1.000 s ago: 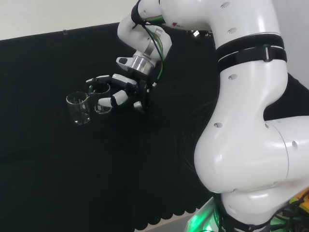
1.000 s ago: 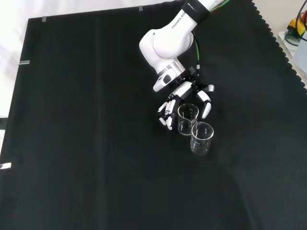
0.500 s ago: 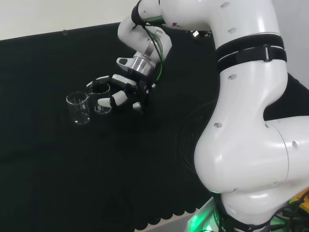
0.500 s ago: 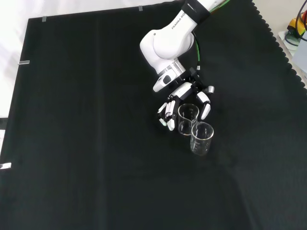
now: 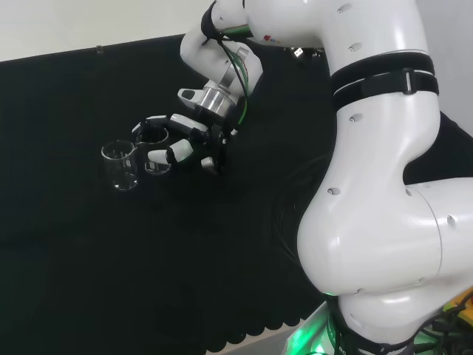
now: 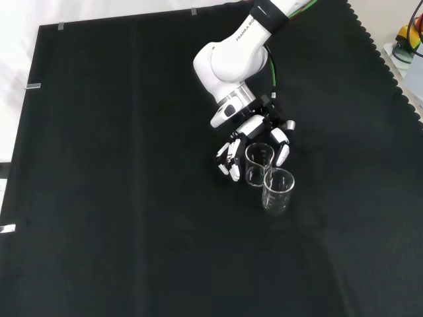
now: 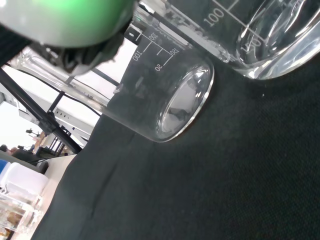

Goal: Pick up the beaker on the right.

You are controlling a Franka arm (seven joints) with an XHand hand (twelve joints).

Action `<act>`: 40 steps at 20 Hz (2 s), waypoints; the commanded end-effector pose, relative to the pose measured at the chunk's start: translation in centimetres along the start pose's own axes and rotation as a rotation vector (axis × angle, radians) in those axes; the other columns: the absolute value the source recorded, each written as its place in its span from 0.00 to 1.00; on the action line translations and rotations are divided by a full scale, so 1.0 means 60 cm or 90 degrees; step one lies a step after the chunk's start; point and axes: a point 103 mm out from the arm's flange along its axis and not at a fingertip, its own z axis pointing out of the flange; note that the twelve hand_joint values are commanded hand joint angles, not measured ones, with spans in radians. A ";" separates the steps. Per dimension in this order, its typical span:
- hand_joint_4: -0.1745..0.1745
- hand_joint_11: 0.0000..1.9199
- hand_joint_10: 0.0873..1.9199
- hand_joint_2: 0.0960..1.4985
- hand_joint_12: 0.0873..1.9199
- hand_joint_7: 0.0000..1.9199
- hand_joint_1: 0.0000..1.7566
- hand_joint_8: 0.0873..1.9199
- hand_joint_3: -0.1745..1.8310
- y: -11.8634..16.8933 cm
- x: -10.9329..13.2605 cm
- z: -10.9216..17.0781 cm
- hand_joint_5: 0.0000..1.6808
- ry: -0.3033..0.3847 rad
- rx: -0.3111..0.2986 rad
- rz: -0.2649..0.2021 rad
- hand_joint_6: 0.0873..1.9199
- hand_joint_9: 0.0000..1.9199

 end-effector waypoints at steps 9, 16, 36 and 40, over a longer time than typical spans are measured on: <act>0.40 0.07 0.25 0.19 0.69 0.29 0.52 0.28 0.60 0.002 -0.001 0.010 0.26 0.027 -0.014 -0.004 0.29 0.33; 0.51 0.10 0.25 0.21 0.68 0.35 0.56 0.28 0.59 0.000 -0.002 0.008 0.35 0.008 -0.017 0.003 0.41 0.38; 0.00 0.59 0.00 0.60 0.40 0.73 0.77 0.14 0.11 -0.016 0.017 -0.048 0.82 -0.066 -0.110 -0.006 0.11 0.80; 0.00 0.59 0.00 0.60 0.40 0.69 0.80 0.25 0.10 -0.017 0.026 -0.066 0.79 -0.070 -0.111 -0.019 0.16 0.78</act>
